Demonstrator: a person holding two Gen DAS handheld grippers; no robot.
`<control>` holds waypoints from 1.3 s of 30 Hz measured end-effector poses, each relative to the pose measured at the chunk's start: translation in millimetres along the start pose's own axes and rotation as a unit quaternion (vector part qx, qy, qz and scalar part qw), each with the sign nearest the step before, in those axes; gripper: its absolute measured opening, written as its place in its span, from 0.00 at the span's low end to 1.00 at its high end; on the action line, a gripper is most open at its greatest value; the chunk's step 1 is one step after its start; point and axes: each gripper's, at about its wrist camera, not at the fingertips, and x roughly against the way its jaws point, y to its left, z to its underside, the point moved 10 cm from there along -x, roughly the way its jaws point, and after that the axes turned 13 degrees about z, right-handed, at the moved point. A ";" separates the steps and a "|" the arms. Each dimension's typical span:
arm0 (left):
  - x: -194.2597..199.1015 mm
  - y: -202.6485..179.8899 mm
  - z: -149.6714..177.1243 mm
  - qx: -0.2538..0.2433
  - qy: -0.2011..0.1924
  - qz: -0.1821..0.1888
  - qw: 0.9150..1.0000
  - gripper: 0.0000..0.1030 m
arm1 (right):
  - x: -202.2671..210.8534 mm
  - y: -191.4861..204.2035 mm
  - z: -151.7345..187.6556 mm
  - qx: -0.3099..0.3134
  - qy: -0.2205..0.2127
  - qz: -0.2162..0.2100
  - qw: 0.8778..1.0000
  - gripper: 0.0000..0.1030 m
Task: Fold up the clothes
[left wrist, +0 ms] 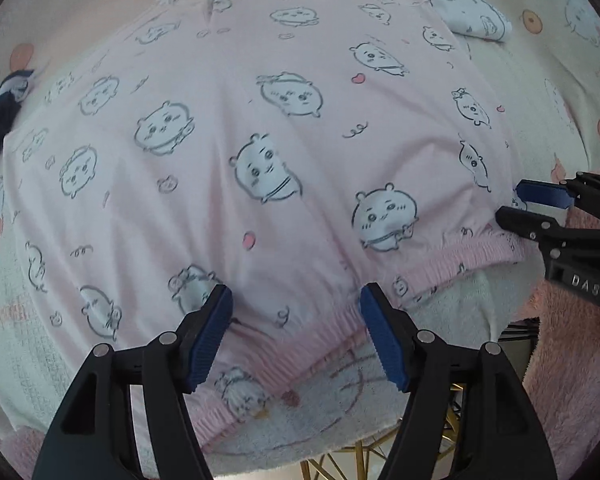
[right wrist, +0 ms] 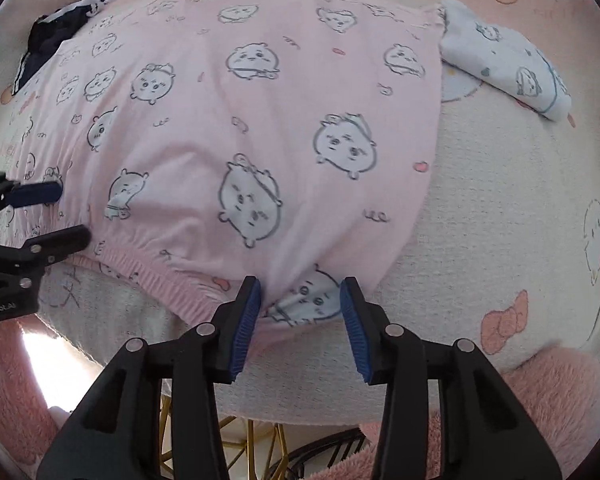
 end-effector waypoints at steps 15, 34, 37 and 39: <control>8.8 42.3 22.7 0.095 0.016 -0.068 0.993 0.74 | 13.7 47.4 10.7 0.054 -0.019 0.021 0.998 0.44; 33.0 80.4 38.8 0.157 0.038 -0.099 0.982 0.77 | 27.2 70.2 25.5 0.056 -0.012 0.003 0.998 0.48; 42.5 73.3 30.1 0.157 0.012 -0.087 0.984 0.76 | 41.1 62.1 32.7 0.033 -0.012 -0.024 0.999 0.48; 49.0 66.3 18.2 0.148 -0.009 -0.080 0.986 0.76 | 53.6 51.6 26.3 -0.007 -0.025 -0.057 0.998 0.48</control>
